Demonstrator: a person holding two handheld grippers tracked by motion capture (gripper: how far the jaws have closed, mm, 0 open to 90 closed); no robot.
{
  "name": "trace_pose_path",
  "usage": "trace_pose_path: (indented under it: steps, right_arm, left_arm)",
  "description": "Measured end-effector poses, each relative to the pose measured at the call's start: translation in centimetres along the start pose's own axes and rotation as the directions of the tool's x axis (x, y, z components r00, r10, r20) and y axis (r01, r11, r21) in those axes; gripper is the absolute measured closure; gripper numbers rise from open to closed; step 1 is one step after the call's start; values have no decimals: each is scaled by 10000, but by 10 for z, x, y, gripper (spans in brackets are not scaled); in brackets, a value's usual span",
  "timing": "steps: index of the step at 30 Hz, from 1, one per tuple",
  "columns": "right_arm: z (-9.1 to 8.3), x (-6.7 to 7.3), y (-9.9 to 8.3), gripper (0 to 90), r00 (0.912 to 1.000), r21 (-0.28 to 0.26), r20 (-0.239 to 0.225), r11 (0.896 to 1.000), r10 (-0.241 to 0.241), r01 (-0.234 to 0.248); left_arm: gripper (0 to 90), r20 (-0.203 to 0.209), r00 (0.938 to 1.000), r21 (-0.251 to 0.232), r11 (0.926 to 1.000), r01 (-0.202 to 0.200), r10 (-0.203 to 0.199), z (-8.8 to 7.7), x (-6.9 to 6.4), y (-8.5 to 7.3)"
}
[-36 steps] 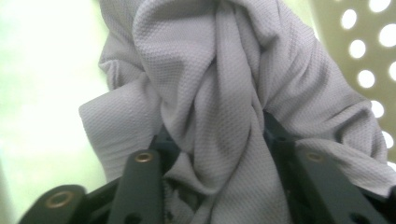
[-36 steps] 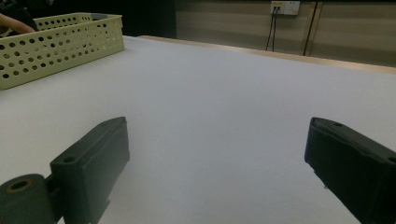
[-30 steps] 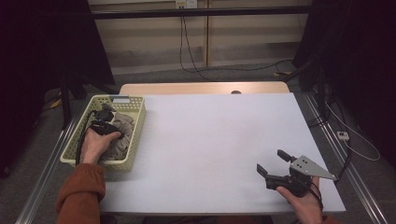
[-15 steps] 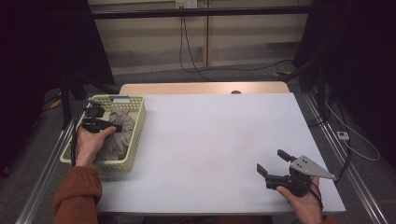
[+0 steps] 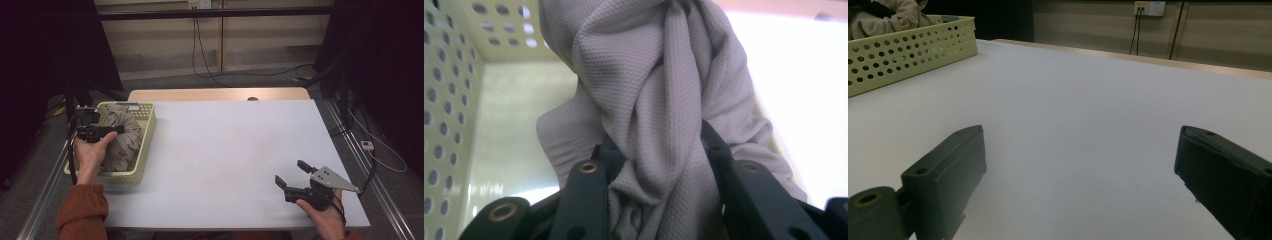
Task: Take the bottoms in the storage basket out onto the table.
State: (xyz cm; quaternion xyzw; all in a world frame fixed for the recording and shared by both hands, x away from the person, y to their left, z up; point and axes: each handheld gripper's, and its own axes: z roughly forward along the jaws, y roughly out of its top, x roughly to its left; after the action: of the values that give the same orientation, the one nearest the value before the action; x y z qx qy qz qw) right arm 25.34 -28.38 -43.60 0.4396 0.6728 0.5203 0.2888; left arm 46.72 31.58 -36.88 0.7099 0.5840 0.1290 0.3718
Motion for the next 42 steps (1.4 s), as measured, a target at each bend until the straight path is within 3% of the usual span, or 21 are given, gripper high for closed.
trace_pose_path:
  steps: [4,8,10,16,19,20,22,23,27,29,30,33,35,36,42]
  right_arm:
    - [0,0,0,64,10000,12,9,10000,-12,12]
    - [0,0,0,63,10000,7,22,10000,3,-3]
    - [0,0,0,64,10000,4,28,10000,30,-30]
    - [-1,0,0,63,10000,0,30,10000,22,-22]
    - [-1,0,0,63,10000,-26,37,10000,8,-8]
    - [-1,0,0,63,10000,-42,34,10000,17,-17]
    - [-1,0,0,63,10000,-37,44,10000,18,-17]
    - [-1,0,0,63,10000,-45,50,10000,22,-22]
    - [-1,0,0,64,10000,-54,58,10000,27,-27]
    - [-1,0,0,63,10000,-56,68,10000,24,-24]
    - [-1,0,0,63,10000,-60,69,10000,23,-22]
    - [-2,0,0,64,10000,-63,65,10000,18,-18]
    - [-2,0,0,64,10000,-63,73,10000,26,-26]
    - [-1,0,0,64,10000,-60,71,10000,22,-21]
    - [-2,0,0,64,10000,-58,70,10000,-2,3]
  left_arm:
    - [654,-168,9997,-521,9984,-204,196,-7,-3,-2]
    - [653,77,9999,-1100,9939,-68,77,-10,-1,-8]
    - [653,121,9999,-1069,9942,-68,81,-11,0,-9]
    - [653,-49,10000,-1922,9813,-33,24,-23,2,-9]
    - [653,10,9999,-2584,9660,-96,102,-32,1,-8]
    - [652,10,9999,-2584,9660,-96,102,-32,1,-8]
    - [653,-129,9998,-2895,9570,-174,143,-35,1,-8]
    - [652,-129,9998,-2895,9570,-174,143,-35,1,-8]
    - [652,-204,9995,-3416,9394,-279,222,-41,-1,-8]
    - [652,-282,9993,-3603,9322,-339,254,-43,-1,-8]
    - [653,-282,9993,-3603,9322,-339,254,-43,-1,-8]
    - [652,-454,9982,-3968,9162,-550,402,-48,-2,-9]
    - [652,-470,9980,-3981,9155,-577,424,-50,-3,-9]
    - [652,-547,9972,-4147,9073,-694,512,-51,-4,-9]
    - [652,-738,9938,-4559,8835,-1073,826,-59,-10,-9]
